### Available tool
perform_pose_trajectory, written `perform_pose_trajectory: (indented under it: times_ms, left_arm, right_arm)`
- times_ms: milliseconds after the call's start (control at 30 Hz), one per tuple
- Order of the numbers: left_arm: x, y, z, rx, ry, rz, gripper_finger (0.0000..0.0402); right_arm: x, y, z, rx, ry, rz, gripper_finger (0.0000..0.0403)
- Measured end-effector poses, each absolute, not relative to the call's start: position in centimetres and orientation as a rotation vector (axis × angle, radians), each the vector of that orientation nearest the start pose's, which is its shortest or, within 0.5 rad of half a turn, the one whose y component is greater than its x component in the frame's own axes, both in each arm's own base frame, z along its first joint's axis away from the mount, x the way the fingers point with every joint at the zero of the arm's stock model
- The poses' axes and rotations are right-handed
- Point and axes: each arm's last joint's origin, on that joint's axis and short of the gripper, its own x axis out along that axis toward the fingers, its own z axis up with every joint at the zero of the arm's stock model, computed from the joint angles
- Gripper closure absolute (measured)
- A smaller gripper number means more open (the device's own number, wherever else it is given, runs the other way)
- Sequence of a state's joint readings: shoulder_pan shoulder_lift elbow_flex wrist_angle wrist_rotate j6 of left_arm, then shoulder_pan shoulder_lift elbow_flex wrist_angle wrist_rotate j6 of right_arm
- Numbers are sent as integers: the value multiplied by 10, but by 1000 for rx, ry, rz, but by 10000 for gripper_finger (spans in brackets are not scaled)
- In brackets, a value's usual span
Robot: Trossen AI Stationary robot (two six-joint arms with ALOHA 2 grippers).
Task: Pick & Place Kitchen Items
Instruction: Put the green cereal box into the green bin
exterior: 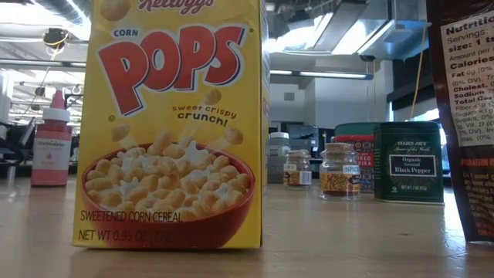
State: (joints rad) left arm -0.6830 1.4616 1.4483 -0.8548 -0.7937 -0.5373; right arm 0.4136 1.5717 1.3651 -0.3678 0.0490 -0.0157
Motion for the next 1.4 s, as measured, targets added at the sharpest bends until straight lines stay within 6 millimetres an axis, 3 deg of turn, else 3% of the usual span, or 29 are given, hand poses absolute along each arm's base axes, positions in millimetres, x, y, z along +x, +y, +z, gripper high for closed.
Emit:
perform_pose_trajectory:
  times_ms: [233,400,733,867,1067,1167,1300,1400]
  left_arm:
    - [230,-185,356,86,577,210,197]
    - [223,-191,356,87,548,219,197]
    - [220,-193,355,-35,526,263,201]
    - [220,-193,355,-49,523,274,201]
    - [218,-192,353,-42,539,287,203]
    - [218,-191,353,-27,537,300,203]
    - [217,-189,353,-9,520,326,203]
    - [216,-188,352,6,519,343,203]
  right_arm:
    - [265,150,379,-156,220,479,233]
    - [223,136,417,-145,-33,505,233]
    - [179,103,455,-111,-250,487,233]
    - [155,80,467,-101,-304,437,233]
    - [119,49,475,-87,-314,328,233]
    - [107,35,472,-93,-274,190,233]
    - [99,18,459,-80,-160,-97,233]
    - [100,10,437,-58,-97,-228,233]
